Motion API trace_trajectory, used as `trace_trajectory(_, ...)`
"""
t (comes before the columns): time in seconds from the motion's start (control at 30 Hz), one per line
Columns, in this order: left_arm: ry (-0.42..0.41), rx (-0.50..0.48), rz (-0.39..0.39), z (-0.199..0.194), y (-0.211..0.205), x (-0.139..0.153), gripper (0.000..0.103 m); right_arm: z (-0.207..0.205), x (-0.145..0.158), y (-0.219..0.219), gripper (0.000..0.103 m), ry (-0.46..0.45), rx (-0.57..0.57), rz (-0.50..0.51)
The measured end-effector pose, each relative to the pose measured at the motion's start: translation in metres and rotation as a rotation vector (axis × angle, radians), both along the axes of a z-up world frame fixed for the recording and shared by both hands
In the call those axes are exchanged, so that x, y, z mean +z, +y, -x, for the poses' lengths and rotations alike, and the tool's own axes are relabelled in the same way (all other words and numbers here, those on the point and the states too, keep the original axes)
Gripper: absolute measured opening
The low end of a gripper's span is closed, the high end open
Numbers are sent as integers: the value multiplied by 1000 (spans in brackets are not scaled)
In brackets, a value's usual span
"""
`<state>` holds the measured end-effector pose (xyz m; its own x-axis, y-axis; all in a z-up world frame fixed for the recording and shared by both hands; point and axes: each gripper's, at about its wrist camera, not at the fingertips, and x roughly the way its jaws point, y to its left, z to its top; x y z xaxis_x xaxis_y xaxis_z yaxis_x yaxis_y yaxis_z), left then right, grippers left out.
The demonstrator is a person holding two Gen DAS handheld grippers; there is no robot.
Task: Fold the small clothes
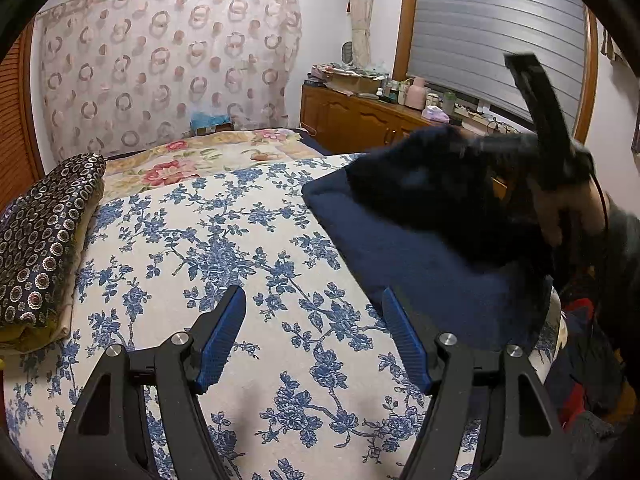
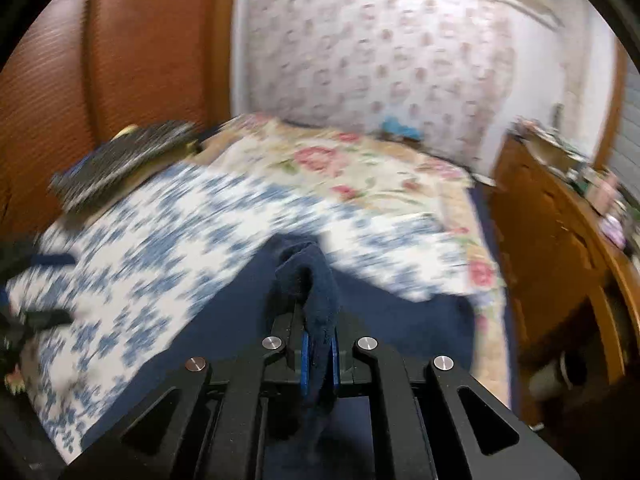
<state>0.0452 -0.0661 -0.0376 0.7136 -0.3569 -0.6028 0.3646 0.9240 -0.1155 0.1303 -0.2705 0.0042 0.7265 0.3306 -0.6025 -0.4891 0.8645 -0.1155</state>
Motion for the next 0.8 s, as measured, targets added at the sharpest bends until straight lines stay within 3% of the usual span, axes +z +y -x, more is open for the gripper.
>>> trace_trajectory(0.17, 7, -10, -2, 0, -3, -2, 72, -50, 16, -59, 9, 1, -296, -5)
trace_trajectory(0.23, 10, -14, -6, 0, -4, -3, 72, -59, 15, -73, 17, 25, -351, -16)
trace_trajectory(0.3, 19, -23, -5, -1, -7, -5, 72, -54, 14, -76, 35, 20, -353, -5)
trace_trajectory(0.37, 25, -32, -3, -1, -10, -6, 72, -43, 11, -76, 41, 11, -337, -9)
trace_trajectory(0.8, 108, -157, -11, 7, -52, -23, 72, 85, -36, -99, 42, 115, -196, -22)
